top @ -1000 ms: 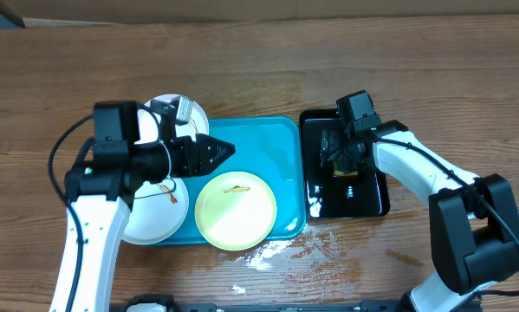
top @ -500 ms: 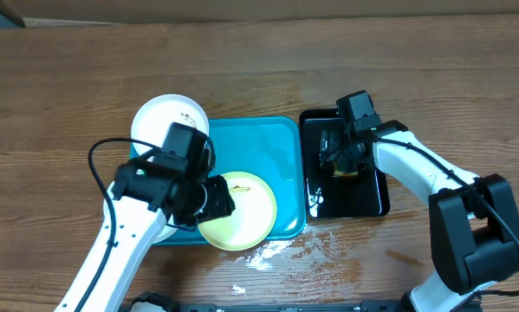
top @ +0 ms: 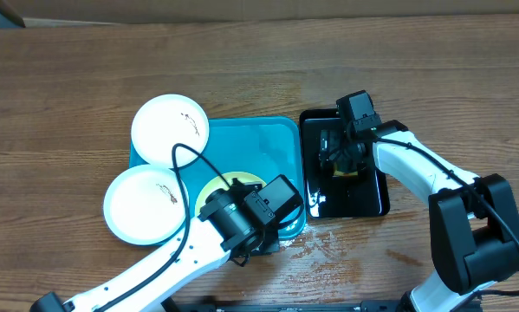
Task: Clean dirty plates on tray and stack at the side
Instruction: 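Move the left gripper to the yellow plate and grip its rim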
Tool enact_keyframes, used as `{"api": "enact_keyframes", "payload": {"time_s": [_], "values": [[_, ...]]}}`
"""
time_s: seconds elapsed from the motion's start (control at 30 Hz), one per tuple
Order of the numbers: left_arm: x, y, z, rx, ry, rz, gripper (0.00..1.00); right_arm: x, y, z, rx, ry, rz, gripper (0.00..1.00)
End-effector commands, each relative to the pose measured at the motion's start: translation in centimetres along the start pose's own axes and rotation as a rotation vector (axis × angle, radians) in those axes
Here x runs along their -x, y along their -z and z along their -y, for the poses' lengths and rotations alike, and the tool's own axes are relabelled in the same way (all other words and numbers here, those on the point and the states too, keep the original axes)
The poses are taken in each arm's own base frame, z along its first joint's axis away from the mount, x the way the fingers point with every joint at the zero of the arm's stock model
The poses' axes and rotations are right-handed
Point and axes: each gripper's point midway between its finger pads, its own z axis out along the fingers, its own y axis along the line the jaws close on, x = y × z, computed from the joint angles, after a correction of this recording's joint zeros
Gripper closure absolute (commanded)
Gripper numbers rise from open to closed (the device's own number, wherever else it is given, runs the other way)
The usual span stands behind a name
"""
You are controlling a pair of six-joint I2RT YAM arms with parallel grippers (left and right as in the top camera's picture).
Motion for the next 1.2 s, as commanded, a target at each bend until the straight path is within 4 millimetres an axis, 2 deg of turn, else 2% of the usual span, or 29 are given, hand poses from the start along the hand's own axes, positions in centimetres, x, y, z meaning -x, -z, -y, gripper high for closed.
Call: {"api": "enact_keyframes", "payload": {"time_s": [0.0,0.1,0.13,0.23,0.37,0.43,0.47,0.53,0.67,0.77,0.9,1.17], "values": [[2.5,-0.2,-3.9,0.132,0.28,0.081,0.63,-0.2,-0.2,0.2,-0.004,-0.002,-0.003,0.12],[3.7,0.2,-5.4,0.114,0.439,0.066,0.58,-0.2,-0.2,0.2,-0.005,-0.002,-0.005,0.12],[3.5,-0.1,-5.4,0.1,0.54,0.04,0.52,-0.2,-0.2,0.2,-0.005,-0.002,-0.006,0.12],[3.0,-1.0,-5.5,0.105,0.585,0.028,0.46,-0.2,-0.2,0.2,-0.005,-0.002,-0.006,0.12],[1.5,-2.9,-7.0,0.166,0.628,-0.009,0.51,-0.2,-0.2,0.2,-0.005,-0.002,-0.006,0.12],[0.5,-3.6,-7.5,0.189,0.646,-0.039,0.56,-0.2,-0.2,0.2,-0.005,-0.002,-0.005,0.12],[0.2,-4.1,-7.9,0.203,0.65,-0.045,0.61,-0.2,-0.2,0.2,-0.005,-0.002,-0.005,0.12],[0.0,-5.1,-8.0,0.196,0.651,-0.041,0.66,-0.2,-0.2,0.2,-0.005,-0.002,-0.006,0.12],[-0.1,-6.2,-6.9,0.132,0.669,-0.078,0.67,-0.3,-0.2,0.2,-0.006,-0.002,-0.007,0.12],[-0.1,-6.7,-6.9,0.123,0.707,-0.085,0.67,-0.3,-0.2,0.2,-0.006,-0.002,-0.007,0.12],[-0.1,-6.9,-6.8,0.114,0.728,-0.087,0.61,-0.3,-0.2,0.2,-0.006,-0.002,-0.007,0.11],[-0.4,-7.5,-7.1,0.122,0.786,-0.086,0.66,-0.3,-0.2,0.2,-0.006,-0.002,-0.01,0.11]]}}
